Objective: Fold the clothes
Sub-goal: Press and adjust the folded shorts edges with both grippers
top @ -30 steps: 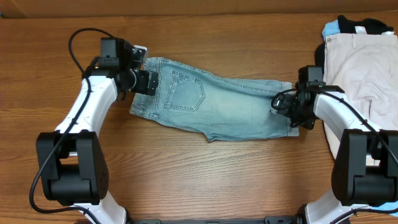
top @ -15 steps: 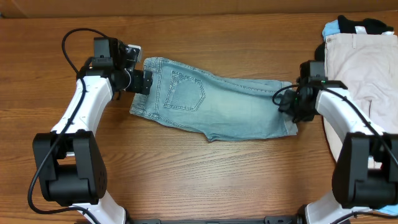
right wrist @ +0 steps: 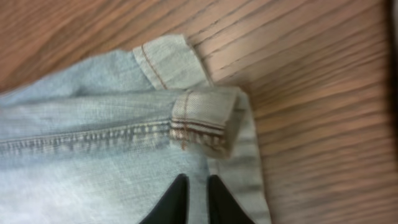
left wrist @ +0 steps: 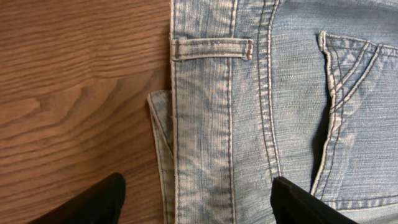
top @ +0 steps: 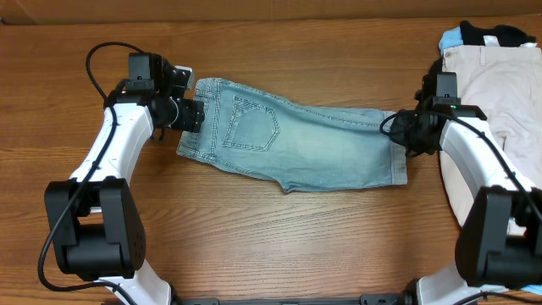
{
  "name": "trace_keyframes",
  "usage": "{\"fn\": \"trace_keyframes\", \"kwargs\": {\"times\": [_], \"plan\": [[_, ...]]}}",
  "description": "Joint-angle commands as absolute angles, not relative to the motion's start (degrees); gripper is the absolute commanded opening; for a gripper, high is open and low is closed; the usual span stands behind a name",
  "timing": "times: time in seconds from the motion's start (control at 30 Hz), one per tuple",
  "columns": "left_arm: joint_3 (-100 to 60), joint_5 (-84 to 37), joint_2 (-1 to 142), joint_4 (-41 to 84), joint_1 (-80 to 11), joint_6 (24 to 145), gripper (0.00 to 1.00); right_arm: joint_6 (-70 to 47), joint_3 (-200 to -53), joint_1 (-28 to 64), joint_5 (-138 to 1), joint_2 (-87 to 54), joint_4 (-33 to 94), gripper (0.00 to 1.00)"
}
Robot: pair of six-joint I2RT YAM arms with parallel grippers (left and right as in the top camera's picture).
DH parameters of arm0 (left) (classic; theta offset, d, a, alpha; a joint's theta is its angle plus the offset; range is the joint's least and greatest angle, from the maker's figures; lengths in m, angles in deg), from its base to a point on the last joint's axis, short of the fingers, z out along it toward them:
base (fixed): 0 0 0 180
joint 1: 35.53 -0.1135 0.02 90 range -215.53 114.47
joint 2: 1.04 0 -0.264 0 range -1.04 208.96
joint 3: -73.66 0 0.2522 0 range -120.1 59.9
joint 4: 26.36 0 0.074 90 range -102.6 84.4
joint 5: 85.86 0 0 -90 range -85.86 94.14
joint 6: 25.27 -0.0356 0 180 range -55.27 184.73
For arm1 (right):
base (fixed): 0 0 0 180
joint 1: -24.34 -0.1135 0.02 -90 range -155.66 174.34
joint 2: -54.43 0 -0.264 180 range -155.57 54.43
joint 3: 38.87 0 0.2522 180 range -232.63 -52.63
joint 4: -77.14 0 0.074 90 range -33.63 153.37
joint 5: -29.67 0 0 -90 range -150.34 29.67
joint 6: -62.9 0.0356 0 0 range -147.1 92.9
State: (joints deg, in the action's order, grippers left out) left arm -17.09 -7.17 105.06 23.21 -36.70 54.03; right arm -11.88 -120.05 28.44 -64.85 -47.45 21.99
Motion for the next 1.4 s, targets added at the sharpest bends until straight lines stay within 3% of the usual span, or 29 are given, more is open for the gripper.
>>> {"fn": "trace_keyframes", "kwargs": {"times": [0.0,0.6,1.1,1.23,1.37], "plan": [[-18.3,-6.8,105.6,23.4,-36.7,55.6,0.75,-14.3,-120.8,28.6,-67.7,-51.3,22.1,0.04],[-18.3,-9.7,109.4,22.4,-37.6,51.8,0.89,-14.3,-120.1,28.6,-68.1,-53.4,23.6,0.04],[-18.3,-17.6,120.3,15.8,-37.6,51.5,0.87,-14.2,-116.7,28.6,-68.0,-53.4,23.6,0.04],[-18.3,-18.2,123.0,16.3,-37.4,51.8,0.82,-14.2,-116.7,28.6,-67.9,-53.4,22.6,0.04],[-18.3,-17.7,124.4,19.2,-37.4,52.1,0.64,-14.2,-116.7,28.6,-67.9,-53.4,22.2,0.04]]}}
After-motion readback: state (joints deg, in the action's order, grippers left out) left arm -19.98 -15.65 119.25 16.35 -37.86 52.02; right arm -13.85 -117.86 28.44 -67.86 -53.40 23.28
